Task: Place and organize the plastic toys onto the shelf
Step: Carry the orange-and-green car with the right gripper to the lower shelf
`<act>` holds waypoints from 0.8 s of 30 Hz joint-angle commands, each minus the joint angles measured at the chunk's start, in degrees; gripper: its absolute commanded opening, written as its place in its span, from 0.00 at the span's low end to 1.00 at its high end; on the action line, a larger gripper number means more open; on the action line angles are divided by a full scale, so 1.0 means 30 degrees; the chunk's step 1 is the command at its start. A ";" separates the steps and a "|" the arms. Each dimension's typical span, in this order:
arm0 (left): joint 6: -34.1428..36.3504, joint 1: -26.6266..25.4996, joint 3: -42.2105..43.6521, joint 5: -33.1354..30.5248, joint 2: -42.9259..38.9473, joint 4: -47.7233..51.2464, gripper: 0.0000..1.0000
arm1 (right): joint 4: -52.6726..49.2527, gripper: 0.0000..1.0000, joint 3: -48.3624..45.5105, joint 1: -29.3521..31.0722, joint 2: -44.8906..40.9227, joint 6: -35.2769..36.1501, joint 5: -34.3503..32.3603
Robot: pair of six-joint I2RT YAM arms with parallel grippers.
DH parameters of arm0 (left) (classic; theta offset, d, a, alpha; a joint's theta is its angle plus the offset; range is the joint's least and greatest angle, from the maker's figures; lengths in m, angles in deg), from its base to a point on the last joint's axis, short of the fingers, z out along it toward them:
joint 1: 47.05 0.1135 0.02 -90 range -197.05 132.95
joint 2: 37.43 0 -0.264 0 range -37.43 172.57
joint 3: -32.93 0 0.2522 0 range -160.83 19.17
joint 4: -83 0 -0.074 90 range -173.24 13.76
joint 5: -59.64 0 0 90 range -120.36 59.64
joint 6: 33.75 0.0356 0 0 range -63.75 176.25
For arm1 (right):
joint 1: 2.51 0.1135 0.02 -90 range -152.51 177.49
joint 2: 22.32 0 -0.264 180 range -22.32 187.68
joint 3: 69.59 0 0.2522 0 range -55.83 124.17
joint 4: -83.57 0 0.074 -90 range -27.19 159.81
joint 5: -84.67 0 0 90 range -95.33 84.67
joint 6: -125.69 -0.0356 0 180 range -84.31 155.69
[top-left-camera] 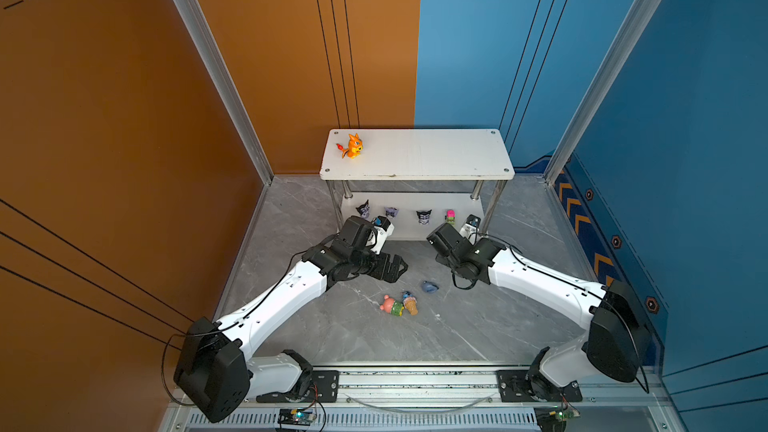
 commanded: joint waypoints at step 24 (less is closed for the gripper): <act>0.0036 0.0675 0.0019 0.0861 0.0427 -0.0180 0.98 | 0.0493 0.27 0.5548 -0.4951 0.6027 0.5227 0.0627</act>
